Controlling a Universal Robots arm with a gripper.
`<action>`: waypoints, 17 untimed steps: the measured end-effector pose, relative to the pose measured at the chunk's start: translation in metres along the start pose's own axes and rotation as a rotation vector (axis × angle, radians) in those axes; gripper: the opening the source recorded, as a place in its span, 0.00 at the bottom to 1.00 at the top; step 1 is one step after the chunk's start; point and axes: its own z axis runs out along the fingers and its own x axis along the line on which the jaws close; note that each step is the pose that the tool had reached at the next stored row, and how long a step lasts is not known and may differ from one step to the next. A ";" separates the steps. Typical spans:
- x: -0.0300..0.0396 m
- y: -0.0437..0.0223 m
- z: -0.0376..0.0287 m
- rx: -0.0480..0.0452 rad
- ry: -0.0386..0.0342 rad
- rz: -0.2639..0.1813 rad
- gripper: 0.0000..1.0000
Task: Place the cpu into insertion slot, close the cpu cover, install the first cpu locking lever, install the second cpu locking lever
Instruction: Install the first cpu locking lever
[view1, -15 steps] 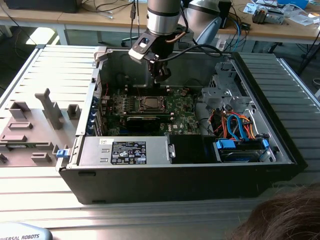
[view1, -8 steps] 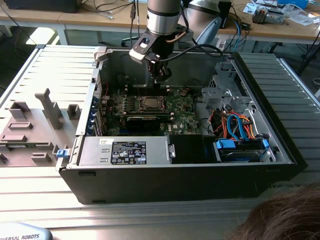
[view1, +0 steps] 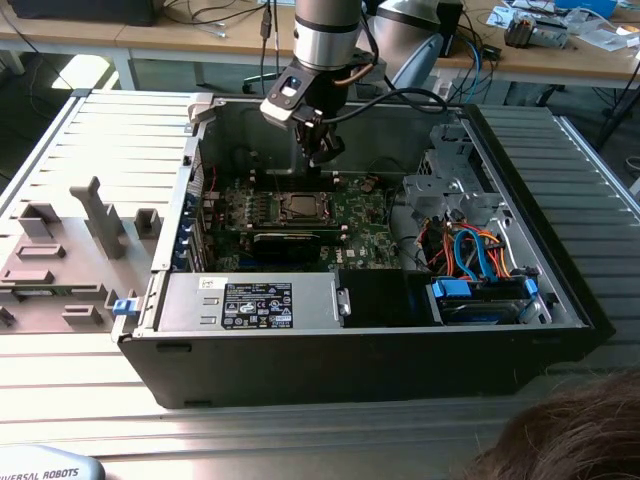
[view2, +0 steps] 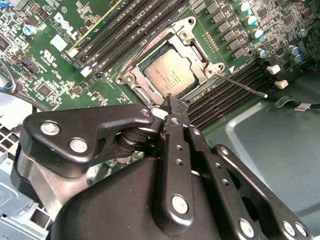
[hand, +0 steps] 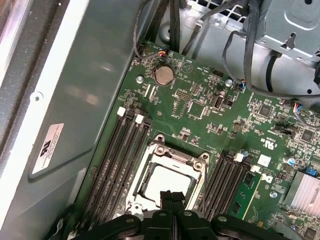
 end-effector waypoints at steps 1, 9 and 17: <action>0.0000 0.0000 0.0000 -0.0001 -0.0001 -0.003 0.11; 0.0000 0.0000 0.0000 -0.0010 -0.0013 -0.035 0.11; 0.0000 0.0000 0.0000 -0.0016 -0.0021 -0.057 0.11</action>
